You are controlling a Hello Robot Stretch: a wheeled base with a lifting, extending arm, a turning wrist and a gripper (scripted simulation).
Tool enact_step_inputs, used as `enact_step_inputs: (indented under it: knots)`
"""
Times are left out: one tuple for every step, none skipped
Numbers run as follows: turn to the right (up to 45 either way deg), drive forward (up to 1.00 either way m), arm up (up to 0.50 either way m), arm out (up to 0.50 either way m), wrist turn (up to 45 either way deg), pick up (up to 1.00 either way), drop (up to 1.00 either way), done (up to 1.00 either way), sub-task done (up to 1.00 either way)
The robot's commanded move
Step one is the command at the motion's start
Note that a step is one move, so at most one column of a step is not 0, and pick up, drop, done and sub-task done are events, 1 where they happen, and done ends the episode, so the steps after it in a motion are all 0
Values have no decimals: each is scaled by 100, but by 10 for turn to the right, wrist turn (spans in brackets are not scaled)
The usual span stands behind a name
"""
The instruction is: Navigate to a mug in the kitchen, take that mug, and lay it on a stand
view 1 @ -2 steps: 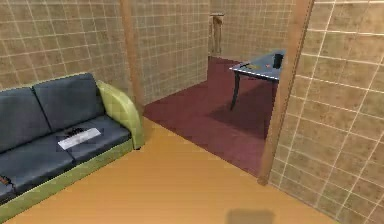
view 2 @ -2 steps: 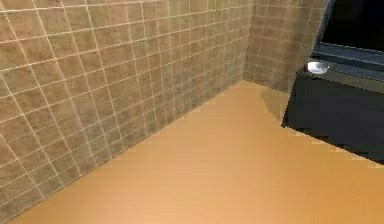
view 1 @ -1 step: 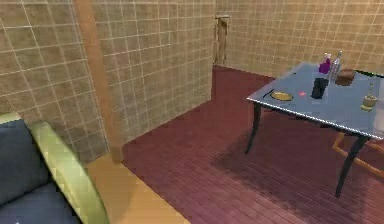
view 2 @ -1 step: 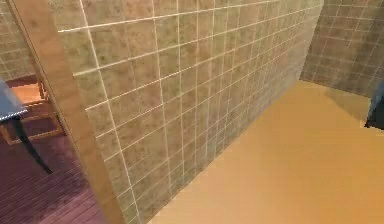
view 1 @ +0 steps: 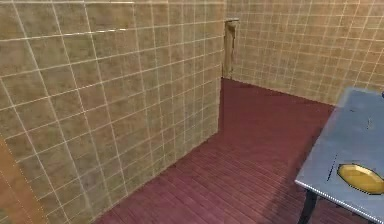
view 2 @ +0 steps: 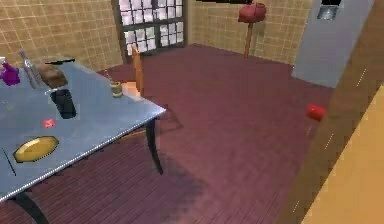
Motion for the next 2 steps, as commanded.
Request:
enact_step_inputs:
  knots:
    - [0,90,0,0,0,0,0,0,0]
    - [360,0,0,0,0,0,0,0,0]
